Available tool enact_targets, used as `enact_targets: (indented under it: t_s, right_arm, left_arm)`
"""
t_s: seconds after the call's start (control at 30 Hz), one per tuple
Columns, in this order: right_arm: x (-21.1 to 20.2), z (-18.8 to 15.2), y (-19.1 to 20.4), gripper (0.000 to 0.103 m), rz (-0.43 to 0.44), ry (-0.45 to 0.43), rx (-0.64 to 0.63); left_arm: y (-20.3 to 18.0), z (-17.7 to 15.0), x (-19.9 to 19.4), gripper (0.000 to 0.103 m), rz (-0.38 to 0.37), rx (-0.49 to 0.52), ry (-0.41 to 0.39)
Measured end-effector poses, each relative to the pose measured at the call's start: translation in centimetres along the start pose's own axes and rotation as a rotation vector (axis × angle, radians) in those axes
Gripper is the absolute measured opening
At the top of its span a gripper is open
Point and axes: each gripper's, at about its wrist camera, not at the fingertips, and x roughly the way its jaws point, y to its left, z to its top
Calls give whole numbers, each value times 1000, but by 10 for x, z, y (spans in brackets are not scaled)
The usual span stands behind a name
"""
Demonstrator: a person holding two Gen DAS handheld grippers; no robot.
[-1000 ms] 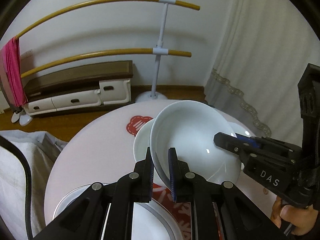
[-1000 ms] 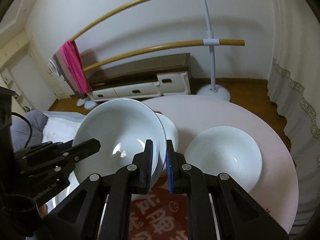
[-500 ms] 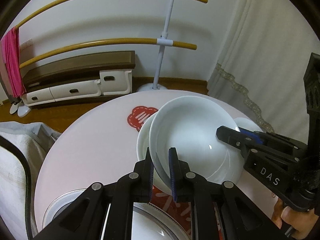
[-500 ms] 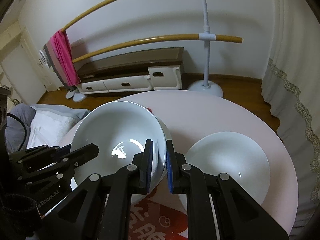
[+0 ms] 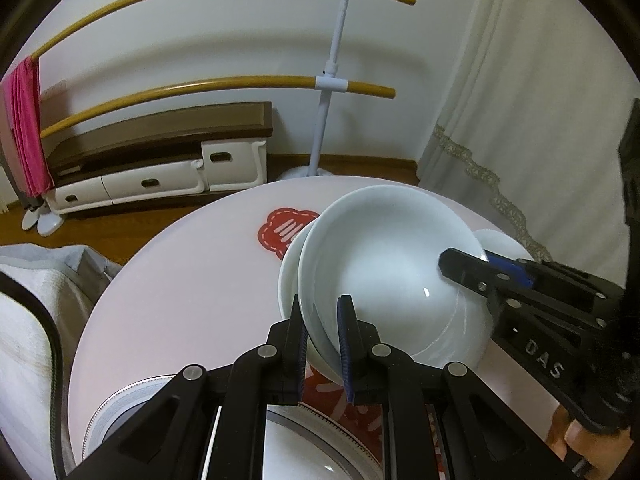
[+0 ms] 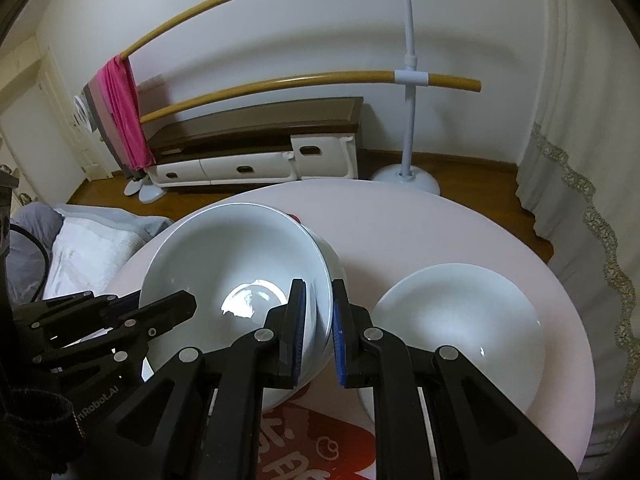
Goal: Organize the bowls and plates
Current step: 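Lower the held bowl into the other bowl and open both tools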
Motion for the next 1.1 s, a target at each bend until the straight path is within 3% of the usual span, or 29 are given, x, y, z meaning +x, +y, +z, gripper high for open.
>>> enact_targets:
  t_s: [0.6, 1.1]
  right_arm:
    - [-6, -13, 0, 16, -68, -54, -30]
    - [3, -6, -6, 16, -24, -21, 18]
  left_arm:
    - [-4, -6, 5, 10, -3, 27, -5]
    - [-8, -7, 5, 13, 8, 26, 5]
